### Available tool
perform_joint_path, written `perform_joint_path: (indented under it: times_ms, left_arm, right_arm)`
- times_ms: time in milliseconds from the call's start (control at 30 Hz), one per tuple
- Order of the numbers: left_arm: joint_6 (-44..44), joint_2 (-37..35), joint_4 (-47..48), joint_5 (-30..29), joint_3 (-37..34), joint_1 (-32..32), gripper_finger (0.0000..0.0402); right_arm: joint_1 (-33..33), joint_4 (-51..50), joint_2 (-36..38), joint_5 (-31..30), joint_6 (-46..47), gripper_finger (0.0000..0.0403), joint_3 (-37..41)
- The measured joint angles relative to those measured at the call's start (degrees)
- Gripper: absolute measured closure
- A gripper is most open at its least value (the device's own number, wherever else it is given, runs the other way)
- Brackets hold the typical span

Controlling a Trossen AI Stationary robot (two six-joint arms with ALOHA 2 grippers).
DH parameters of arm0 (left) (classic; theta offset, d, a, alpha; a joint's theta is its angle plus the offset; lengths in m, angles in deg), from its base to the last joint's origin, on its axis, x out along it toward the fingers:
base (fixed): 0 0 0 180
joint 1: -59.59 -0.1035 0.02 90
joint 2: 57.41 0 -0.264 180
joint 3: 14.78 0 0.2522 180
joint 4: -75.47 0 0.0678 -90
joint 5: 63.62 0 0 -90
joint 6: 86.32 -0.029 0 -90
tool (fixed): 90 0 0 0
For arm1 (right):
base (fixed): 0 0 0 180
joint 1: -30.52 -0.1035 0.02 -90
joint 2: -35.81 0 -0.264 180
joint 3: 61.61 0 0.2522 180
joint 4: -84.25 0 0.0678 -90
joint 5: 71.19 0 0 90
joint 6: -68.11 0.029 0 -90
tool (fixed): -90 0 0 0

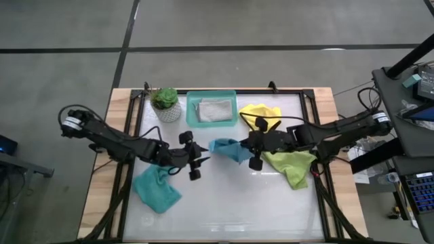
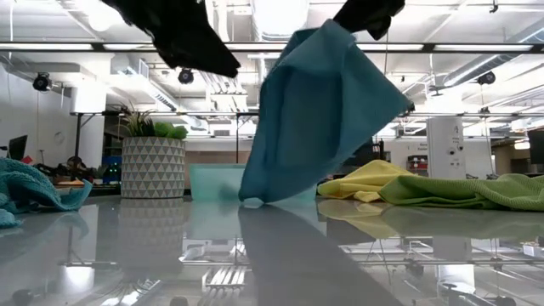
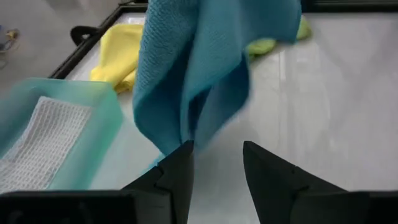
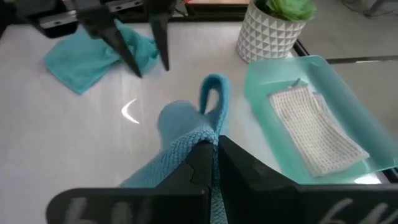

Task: Fold microfiber towels
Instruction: Fold the blue microfiber cloth

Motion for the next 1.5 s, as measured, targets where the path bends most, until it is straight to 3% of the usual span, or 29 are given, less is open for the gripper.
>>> perform_joint_path:
  times_ms: [133,400,767,967,1167,1400,1500]
  left_arm:
    - [-3.6,0.0,-7.4,-2.7,-3.1,-2.1,0.0278]
    - [-7.3,0.5,-19.7,-2.1,-7.8,-5.6,0.0276]
    - [-18.4,8.7,-36.0,0.9,-8.5,-6.6,0.0187]
    - [-19.3,13.5,-40.2,-0.1,-7.7,-7.6,0.0180]
    - [-19.4,14.9,-41.9,-0.1,-7.7,-7.8,0.0222]
    - [-18.4,16.8,-42.3,4.5,-7.7,-7.9,0.0378]
    - [-17.4,18.1,-42.3,4.8,-7.3,-7.9,0.0394]
  right_arm:
    - [-0.1,0.1,0.0,0.1,0.1,0.0394,0.2]
    - [-0.1,0.1,0.0,0.1,-0.2,0.0394,0.4]
    - [0.1,0.1,0.0,0.0,-0.4,0.0394,0.7]
    - [0.3,0.1,0.0,0.1,-0.2,0.0394,1.8]
    - [0.6,0.0,0.0,0.1,0.3,0.0394,4.3]
    - [1.0,2.2,0.0,0.2,-0.2,0.0394,4.8]
    - [0.9,2.8,0.0,0.5,-1.2,0.0394,4.8]
